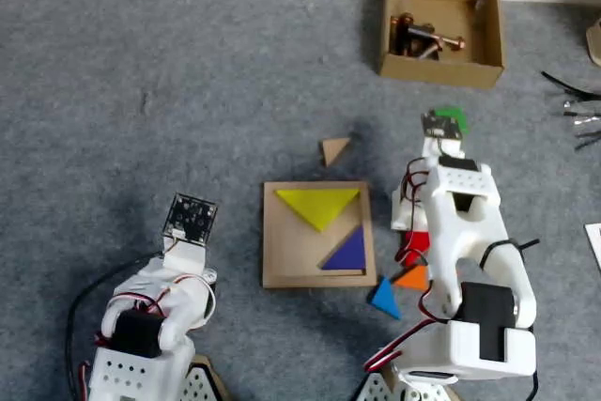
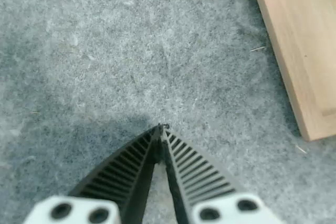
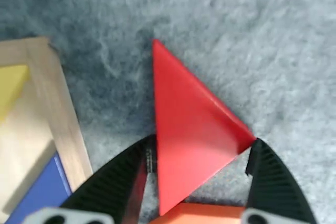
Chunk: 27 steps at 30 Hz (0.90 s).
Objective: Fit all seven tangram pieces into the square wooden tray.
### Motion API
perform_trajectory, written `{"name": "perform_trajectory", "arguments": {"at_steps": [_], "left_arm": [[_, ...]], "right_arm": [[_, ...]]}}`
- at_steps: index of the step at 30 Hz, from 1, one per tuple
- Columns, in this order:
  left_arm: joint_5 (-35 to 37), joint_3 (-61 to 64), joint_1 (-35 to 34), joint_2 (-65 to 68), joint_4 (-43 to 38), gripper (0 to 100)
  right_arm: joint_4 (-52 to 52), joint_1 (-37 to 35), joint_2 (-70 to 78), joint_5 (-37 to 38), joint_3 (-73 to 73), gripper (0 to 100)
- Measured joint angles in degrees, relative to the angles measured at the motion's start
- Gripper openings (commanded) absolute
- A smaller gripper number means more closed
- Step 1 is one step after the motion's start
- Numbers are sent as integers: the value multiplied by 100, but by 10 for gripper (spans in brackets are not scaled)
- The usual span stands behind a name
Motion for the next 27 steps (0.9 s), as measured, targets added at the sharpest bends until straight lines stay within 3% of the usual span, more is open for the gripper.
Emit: {"name": "perform_trajectory", "arguments": {"at_steps": [6,19,27], "left_arm": [[0,0,0,0,0,5],[0,0,0,0,0,5],[0,0,0,0,0,5]], "right_arm": [[0,0,0,0,0,167],[0,0,-35,0,0,167],[88,-9,-62,440,0,270]]}}
